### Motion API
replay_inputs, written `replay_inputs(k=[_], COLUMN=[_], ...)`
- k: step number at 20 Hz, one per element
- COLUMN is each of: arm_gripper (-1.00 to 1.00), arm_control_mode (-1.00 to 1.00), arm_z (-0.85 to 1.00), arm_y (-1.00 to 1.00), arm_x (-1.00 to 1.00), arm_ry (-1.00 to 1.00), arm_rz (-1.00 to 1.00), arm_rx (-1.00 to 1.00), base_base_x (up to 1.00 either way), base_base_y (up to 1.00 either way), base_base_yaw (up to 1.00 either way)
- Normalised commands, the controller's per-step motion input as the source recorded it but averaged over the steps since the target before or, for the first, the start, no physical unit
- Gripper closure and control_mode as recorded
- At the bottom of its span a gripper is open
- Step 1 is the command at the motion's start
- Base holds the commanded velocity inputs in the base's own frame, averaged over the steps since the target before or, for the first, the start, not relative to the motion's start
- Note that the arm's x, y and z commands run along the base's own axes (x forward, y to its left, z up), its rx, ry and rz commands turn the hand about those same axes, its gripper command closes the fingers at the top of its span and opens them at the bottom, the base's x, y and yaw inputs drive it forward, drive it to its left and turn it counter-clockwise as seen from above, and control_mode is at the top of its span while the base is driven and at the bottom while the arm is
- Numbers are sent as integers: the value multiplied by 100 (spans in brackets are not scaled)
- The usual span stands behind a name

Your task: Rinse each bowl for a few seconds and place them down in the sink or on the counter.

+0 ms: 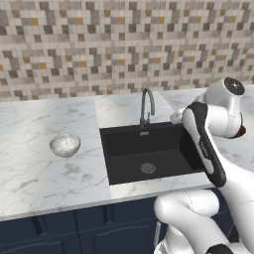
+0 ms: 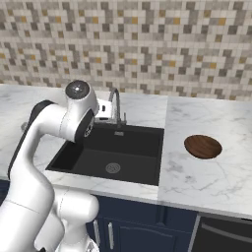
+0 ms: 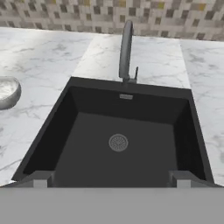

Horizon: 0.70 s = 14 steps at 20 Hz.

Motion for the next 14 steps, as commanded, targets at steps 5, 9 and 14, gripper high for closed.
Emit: replay_inputs(k=[5, 9, 14], arm_gripper=[-100, -100, -100], arm_control_mode=[-100, -100, -100], arm_z=[-15, -19, -21], arm_y=[-25, -20, -19], arm_x=[0, 0, 4], arm_ry=[-18, -20, -18], arm_rz=[8, 8, 6], arm_rx=[1, 0, -1], base_base_x=[0, 0, 0], base_base_y=[0, 0, 0], base_base_yaw=[0, 0, 0])
